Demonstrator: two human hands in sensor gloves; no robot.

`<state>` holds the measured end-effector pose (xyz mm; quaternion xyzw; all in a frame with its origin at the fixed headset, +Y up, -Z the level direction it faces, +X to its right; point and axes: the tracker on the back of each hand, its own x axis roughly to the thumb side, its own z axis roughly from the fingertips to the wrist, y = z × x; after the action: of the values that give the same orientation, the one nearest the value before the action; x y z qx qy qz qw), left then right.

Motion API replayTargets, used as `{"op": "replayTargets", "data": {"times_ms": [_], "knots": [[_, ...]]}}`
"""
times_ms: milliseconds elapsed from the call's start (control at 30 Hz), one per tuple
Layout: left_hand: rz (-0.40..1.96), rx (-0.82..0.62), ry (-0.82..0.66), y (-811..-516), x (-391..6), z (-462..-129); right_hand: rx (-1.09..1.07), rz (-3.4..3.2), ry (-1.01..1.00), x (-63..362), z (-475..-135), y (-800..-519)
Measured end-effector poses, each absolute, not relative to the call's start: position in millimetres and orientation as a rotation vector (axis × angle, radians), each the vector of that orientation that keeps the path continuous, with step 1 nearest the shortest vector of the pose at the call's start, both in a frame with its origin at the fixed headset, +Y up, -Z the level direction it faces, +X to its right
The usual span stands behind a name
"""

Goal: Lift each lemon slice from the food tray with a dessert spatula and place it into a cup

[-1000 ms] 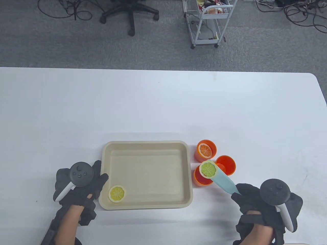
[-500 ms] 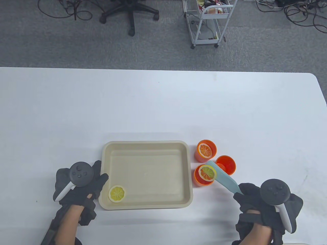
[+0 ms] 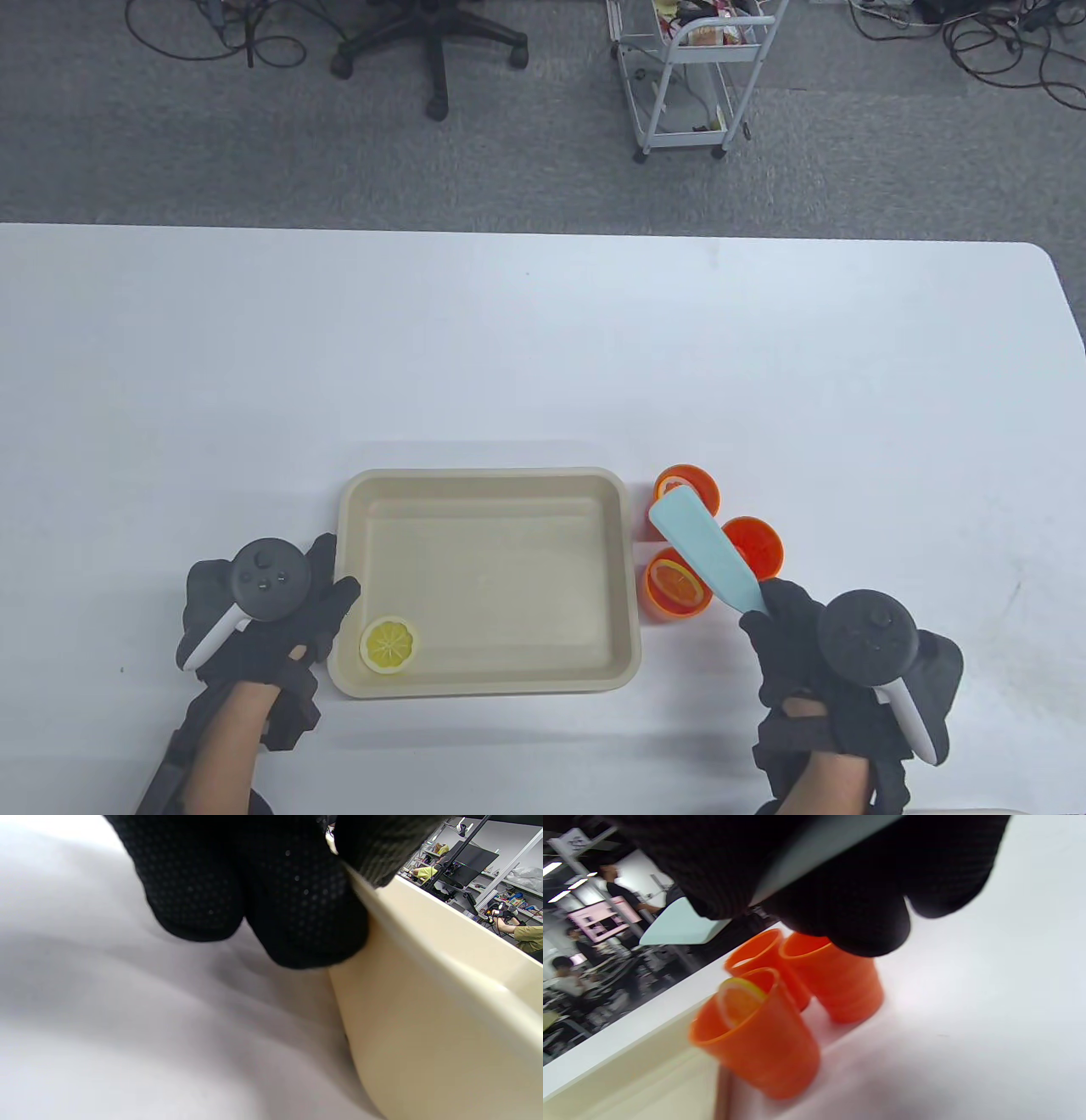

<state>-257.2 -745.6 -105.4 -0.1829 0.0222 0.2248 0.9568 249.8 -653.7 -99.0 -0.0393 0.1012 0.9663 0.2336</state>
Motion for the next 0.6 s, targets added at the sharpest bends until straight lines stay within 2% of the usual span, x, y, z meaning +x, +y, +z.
{"op": "replayTargets", "data": {"times_ms": [333,600], "knots": [[0.456,-0.374,0.043,-746,-257,-106,0.249,2.702,0.271,189,-98,-650],[0.457,-0.375,0.043,-746,-257,-106,0.499,2.712,0.342,140,-96,-661]]}}
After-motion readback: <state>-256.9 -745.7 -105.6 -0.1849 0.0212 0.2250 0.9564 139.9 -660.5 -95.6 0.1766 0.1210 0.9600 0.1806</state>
